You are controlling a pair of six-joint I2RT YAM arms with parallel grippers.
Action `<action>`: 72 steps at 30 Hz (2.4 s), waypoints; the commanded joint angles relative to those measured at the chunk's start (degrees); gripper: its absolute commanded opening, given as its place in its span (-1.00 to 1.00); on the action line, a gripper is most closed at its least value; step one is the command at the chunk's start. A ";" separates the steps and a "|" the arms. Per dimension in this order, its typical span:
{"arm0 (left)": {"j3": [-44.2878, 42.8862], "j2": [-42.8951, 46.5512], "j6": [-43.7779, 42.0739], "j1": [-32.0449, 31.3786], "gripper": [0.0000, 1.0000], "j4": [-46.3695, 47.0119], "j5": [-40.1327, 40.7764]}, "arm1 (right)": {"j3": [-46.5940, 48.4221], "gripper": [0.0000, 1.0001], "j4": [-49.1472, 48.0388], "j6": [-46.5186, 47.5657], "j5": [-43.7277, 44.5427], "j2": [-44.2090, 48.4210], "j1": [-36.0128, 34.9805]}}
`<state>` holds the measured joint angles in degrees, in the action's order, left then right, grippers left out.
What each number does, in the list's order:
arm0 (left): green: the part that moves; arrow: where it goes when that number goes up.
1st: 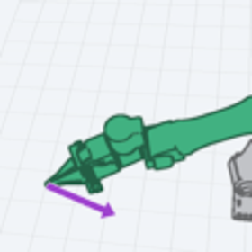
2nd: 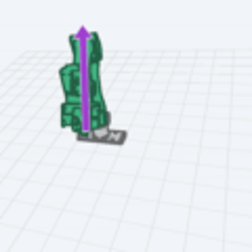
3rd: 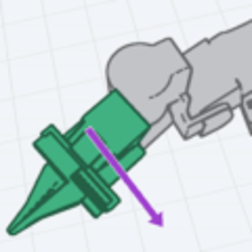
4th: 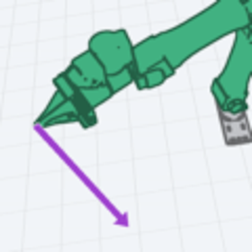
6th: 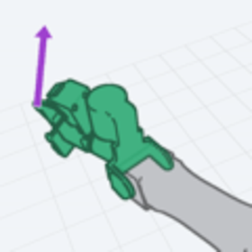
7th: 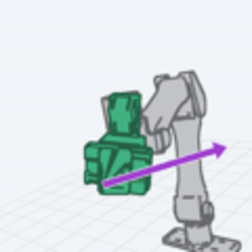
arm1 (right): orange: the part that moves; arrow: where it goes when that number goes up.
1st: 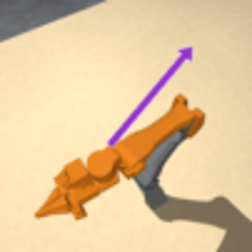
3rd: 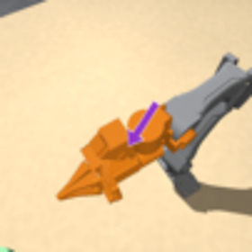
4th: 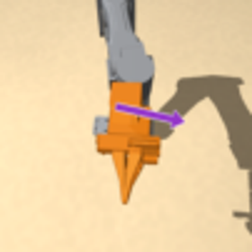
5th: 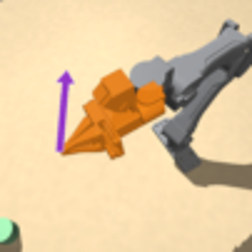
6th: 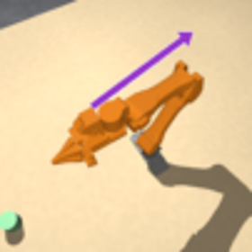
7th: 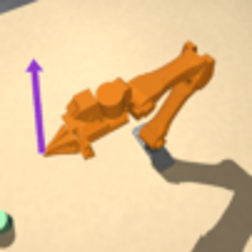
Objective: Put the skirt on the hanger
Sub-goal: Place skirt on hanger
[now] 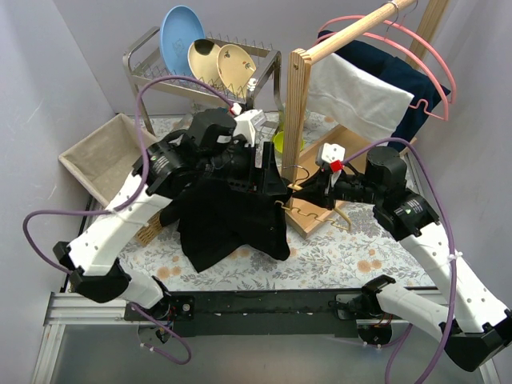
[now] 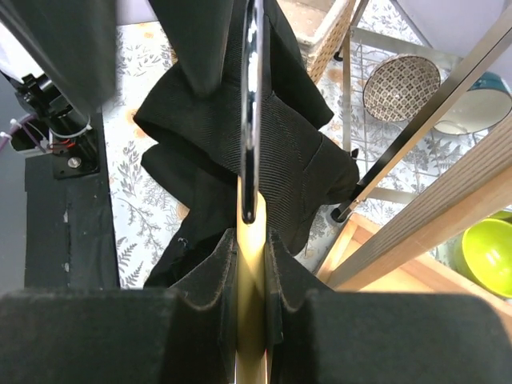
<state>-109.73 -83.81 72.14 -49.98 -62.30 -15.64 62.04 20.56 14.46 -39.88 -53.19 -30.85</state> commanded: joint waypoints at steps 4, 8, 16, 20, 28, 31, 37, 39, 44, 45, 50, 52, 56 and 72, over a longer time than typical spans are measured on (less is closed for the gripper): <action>0.56 16.46 -12.79 0.14 0.56 2.80 6.13 | -0.25 -0.97 -7.81 1.98 -5.21 3.88 0.53; 9.94 21.57 -21.85 0.14 0.58 7.19 7.21 | -0.17 -0.97 -4.40 6.80 -6.70 4.67 0.97; 22.71 24.48 -45.66 0.05 0.64 14.74 -1.06 | 0.98 -0.97 5.19 16.47 -10.66 5.64 1.23; 20.54 19.66 -48.14 0.05 0.62 13.37 -4.66 | 2.03 -0.97 9.23 19.38 -13.99 3.88 1.32; 16.30 11.39 -49.99 0.05 0.01 5.79 -10.45 | 3.00 -0.97 10.38 21.14 -16.55 2.04 1.32; 17.79 11.65 -49.29 0.14 0.04 5.35 -13.62 | 3.26 -0.97 10.12 20.79 -16.72 1.86 1.32; 19.47 16.22 -50.42 0.14 0.39 6.32 -13.63 | 4.05 -0.97 11.52 21.66 -17.51 1.33 1.32; 20.17 16.49 -51.22 0.14 0.39 5.44 -12.75 | 4.23 -0.97 11.78 21.66 -18.65 0.98 1.23; 21.67 14.21 -52.19 0.05 0.36 4.73 -12.57 | 5.11 -0.97 13.19 21.84 -21.11 -0.60 1.32; 21.58 13.24 -52.27 0.05 0.33 4.82 -13.10 | 5.11 -0.97 13.37 21.75 -21.21 -0.95 1.32; 22.10 11.39 -51.84 0.05 0.11 5.87 -15.74 | 5.55 -0.97 12.58 20.61 -21.56 -1.74 1.32; 22.72 11.04 -51.49 0.14 -0.10 6.92 -16.61 | 5.37 -0.97 11.70 19.73 -21.82 -2.09 1.32; 23.51 10.60 -50.52 -0.03 -0.43 8.60 -18.20 | 5.28 -0.97 10.56 17.98 -22.70 -2.97 1.32; 30.70 14.10 -41.99 -0.73 -0.20 11.41 -19.09 | 4.23 -0.97 7.40 11.40 -20.15 -3.67 1.32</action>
<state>-82.98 -72.82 27.62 -49.47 -52.62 -35.22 63.96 36.34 30.74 -59.18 -57.08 -29.30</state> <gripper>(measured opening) 0.282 0.179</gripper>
